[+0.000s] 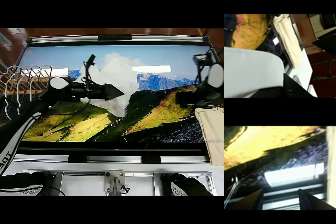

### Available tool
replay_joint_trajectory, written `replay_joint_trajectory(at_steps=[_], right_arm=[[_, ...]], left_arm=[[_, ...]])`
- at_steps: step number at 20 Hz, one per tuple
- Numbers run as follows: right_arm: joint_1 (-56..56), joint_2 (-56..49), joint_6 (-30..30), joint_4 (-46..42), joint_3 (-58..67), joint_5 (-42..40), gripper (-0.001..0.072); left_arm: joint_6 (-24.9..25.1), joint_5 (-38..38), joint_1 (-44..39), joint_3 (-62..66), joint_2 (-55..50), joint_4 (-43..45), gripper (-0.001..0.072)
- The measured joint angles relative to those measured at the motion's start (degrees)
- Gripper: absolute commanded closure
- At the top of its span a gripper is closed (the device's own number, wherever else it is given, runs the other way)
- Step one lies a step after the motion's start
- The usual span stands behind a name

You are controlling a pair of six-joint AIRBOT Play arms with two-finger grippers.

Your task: Fold the shirts.

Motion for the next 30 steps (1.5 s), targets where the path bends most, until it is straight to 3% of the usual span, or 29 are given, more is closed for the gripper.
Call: replay_joint_trajectory(at_steps=[3, 5, 7, 10, 12, 20, 21, 23, 28, 29, 30], right_arm=[[0.0, 4.9, 0.0, -2.6, 0.0, 1.1, 0.0160], [0.0, 6.5, 0.3, -2.9, 0.0, 2.5, 0.0160], [0.0, 6.9, 0.4, -0.5, -0.3, 3.3, 0.0160], [0.0, 5.1, 0.6, 5.0, -1.6, 3.3, 0.0160], [0.0, 2.6, 0.9, 9.0, -2.4, 1.8, 0.0160], [0.0, -4.7, 1.1, 18.2, -3.3, -1.0, 0.0160], [0.0, -4.9, 0.9, 18.5, -3.3, -1.1, 0.0160], [0.0, -5.2, 0.7, 18.5, -3.3, -1.1, 0.0160], [0.0, -5.5, -0.8, 15.9, -3.3, 1.9, 0.0159], [0.0, -5.4, -1.3, 15.1, -3.3, 3.2, 0.0160], [0.0, -5.3, -1.7, 14.2, -3.3, 4.5, 0.0160]], left_arm=[[-0.9, 5.1, -4.8, 0.4, 0.1, -0.8, 0.0619], [-1.2, 5.0, -3.6, 0.5, 0.1, -0.7, 0.0595], [-1.7, -0.3, 1.0, 0.6, 0.2, 1.0, 0.0590], [-4.8, -13.3, 9.5, 0.6, 0.0, 6.2, 0.0500], [-6.7, -21.1, 13.4, 0.4, -0.2, 9.2, 0.0499], [-7.7, -30.3, 14.1, -0.3, -2.9, 11.8, 0.0487], [-7.7, -30.6, 13.2, -0.3, -3.8, 10.9, 0.0398], [-7.5, -30.8, 11.4, -0.3, -5.5, 7.3, 0.0110], [-6.3, -32.7, 9.5, -0.3, -8.7, -5.0, 0.0076], [-6.1, -33.4, 9.9, -0.2, -8.9, -6.7, -0.0013], [-6.1, -34.1, 10.6, -0.2, -9.2, -7.9, -0.0013]])
